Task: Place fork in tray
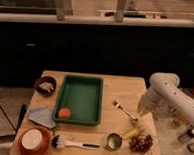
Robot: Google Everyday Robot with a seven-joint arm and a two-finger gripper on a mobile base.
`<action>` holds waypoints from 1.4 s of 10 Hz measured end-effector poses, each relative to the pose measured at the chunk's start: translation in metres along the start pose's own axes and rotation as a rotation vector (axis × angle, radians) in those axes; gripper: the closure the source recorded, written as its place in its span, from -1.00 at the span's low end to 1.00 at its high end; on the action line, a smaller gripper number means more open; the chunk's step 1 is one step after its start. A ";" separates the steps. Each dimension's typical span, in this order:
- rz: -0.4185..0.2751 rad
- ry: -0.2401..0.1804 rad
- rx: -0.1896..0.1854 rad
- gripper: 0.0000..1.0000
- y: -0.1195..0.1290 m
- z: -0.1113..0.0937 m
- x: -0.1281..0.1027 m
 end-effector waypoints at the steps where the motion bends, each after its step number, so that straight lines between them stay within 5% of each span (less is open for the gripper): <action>1: 0.026 0.007 0.007 -0.49 -0.004 -0.003 -0.003; 4: 0.086 0.018 0.034 -0.60 -0.020 -0.006 -0.011; 8: 0.285 0.032 0.096 -0.60 -0.049 0.001 -0.014; 11: 0.431 0.020 0.131 -0.60 -0.069 0.027 -0.019; 14: 0.493 -0.007 0.116 -0.60 -0.076 0.057 -0.026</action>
